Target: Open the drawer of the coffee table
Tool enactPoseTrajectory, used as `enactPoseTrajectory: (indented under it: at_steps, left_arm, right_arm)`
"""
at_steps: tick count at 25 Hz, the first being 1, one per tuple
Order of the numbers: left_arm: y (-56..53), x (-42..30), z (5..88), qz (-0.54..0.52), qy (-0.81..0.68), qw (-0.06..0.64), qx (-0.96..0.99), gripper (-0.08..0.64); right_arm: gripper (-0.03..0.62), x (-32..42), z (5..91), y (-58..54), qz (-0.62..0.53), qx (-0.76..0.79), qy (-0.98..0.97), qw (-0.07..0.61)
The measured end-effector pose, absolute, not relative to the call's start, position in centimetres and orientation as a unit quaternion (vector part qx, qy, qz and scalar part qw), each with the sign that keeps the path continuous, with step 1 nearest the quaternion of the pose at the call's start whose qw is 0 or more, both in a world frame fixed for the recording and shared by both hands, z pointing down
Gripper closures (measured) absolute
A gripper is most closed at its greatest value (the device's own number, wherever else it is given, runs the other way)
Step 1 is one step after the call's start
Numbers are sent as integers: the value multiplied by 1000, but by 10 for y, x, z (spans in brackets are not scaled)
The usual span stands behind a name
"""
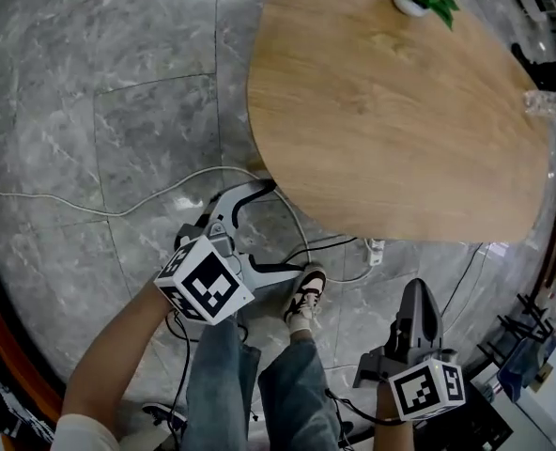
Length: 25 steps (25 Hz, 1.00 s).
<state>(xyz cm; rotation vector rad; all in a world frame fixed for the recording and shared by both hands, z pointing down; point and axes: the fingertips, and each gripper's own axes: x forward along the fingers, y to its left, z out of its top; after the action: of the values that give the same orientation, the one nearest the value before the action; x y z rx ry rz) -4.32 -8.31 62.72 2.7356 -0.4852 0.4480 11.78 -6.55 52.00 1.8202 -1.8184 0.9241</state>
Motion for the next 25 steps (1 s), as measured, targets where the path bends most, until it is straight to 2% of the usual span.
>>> enactPoseTrajectory:
  at_steps: [11,20,25]
  left_arm:
    - [-96,-30,668,176,-114,136,968,13]
    - [-107,-16,660,152,-99,153,971,92]
    - [-113,-21,663,151,-121,142,971,188]
  right_arm:
    - [592,145,547,-56,346,692,-603,193]
    - [592,152,552,-57,359,702,-586,185]
    - [592,154,554,-62,358,702,-586,187]
